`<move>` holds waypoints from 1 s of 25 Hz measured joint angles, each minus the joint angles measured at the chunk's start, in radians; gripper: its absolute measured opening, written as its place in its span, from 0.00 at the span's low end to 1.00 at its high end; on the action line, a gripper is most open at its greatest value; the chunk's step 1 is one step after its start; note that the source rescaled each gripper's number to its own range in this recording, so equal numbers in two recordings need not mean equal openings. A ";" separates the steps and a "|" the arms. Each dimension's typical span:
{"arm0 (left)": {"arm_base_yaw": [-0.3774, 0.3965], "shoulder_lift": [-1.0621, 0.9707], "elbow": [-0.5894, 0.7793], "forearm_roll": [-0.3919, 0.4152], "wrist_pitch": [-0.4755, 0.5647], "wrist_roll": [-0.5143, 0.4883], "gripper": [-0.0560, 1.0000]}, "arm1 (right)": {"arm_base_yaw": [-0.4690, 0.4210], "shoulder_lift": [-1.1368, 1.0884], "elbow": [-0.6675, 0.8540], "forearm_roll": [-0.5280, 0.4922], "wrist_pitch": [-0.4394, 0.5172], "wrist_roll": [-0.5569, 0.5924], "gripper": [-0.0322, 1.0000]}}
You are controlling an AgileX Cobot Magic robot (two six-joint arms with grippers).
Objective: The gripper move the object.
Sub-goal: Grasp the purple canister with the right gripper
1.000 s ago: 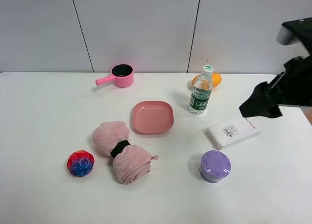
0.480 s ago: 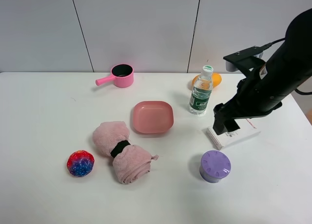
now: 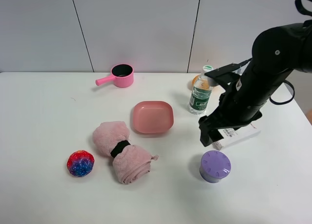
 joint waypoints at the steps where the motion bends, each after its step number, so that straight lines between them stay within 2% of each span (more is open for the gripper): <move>1: 0.000 0.000 0.000 0.000 0.000 0.000 1.00 | 0.031 0.000 0.014 -0.020 -0.003 0.000 0.97; 4: 0.000 0.000 0.000 0.000 0.000 0.000 1.00 | 0.109 0.004 0.054 -0.083 -0.019 0.022 0.97; 6: 0.000 0.000 0.000 0.000 0.000 0.000 1.00 | 0.130 0.005 0.062 -0.107 -0.020 0.046 0.97; 13: 0.000 0.000 0.000 0.003 0.000 0.000 1.00 | 0.134 0.005 0.063 -0.176 0.006 0.120 0.97; 25: 0.000 0.000 0.000 0.003 0.000 0.000 1.00 | 0.128 0.080 0.063 -0.167 0.000 0.142 0.97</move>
